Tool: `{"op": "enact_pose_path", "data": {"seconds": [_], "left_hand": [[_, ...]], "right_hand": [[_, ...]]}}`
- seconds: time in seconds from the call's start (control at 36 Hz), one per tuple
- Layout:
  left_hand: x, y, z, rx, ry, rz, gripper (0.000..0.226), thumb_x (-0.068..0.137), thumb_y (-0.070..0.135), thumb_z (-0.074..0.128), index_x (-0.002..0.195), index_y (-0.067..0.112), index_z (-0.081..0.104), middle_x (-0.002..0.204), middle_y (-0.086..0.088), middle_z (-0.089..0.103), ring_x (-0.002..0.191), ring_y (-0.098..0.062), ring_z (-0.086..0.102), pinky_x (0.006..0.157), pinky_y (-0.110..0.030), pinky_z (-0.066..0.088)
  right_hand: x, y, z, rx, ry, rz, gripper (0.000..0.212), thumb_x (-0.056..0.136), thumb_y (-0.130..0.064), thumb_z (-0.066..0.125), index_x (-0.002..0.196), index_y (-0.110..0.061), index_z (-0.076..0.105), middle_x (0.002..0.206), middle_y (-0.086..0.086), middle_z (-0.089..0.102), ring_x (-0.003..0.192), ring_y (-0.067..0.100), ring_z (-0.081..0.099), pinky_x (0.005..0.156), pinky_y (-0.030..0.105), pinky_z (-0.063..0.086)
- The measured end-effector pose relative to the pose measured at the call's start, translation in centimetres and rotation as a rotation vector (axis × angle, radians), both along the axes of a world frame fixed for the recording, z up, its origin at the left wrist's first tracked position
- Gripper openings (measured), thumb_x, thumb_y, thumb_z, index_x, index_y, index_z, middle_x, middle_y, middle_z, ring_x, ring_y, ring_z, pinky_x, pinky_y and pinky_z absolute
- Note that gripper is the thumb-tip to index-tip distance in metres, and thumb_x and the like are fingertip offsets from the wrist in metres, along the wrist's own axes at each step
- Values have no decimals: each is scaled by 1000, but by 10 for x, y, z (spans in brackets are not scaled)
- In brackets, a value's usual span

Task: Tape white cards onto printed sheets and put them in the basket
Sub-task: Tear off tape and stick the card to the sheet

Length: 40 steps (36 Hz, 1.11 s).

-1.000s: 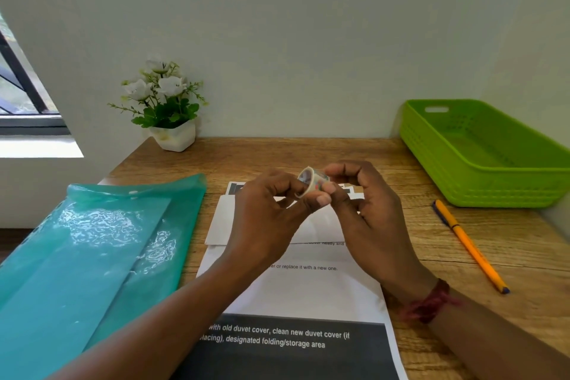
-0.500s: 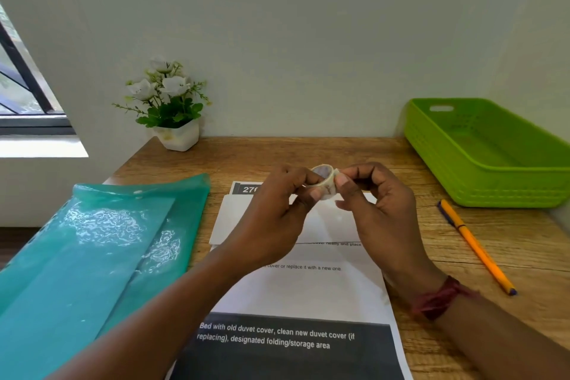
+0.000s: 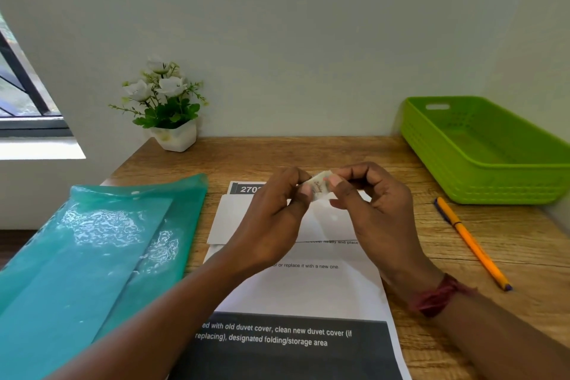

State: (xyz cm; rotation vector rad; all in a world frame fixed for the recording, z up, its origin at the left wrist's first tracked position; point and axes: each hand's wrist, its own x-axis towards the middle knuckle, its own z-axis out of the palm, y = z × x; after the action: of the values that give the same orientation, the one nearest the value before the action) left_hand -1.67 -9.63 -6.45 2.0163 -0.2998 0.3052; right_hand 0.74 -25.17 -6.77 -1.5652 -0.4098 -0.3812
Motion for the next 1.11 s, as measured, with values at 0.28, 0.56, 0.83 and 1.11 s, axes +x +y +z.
{"op": "enact_pose_path", "data": {"seconds": [0.28,0.56,0.83,1.11], "left_hand": [[-2,-3,3,-132,37,-48,9,102,15,47,102,20,55,103,19,63,99,-9,67,90,-49,55],[-4,-4,5,-129,36,-38,11,102,21,46,101,29,53,105,22,61,100,-5,65,88,-44,57],[1,0,-1,-78,-16,-39,11,97,40,44,102,41,53,107,23,56,104,-9,59,87,-46,56],[4,5,-3,-94,-39,-48,24,98,41,39,93,24,56,100,6,60,104,-26,56,89,-60,50]], "right_hand": [[-3,0,4,40,19,6,16,89,-11,66,82,-26,70,84,-4,70,84,18,68,70,43,61],[-3,-3,8,145,101,65,17,87,-6,67,79,-21,71,86,7,71,86,24,69,68,32,60],[-1,-5,11,105,165,61,8,82,-16,72,90,-16,73,86,5,74,85,21,71,64,27,58],[1,-8,13,-11,80,24,5,81,-12,75,82,-17,73,82,0,73,80,20,70,69,43,61]]}}
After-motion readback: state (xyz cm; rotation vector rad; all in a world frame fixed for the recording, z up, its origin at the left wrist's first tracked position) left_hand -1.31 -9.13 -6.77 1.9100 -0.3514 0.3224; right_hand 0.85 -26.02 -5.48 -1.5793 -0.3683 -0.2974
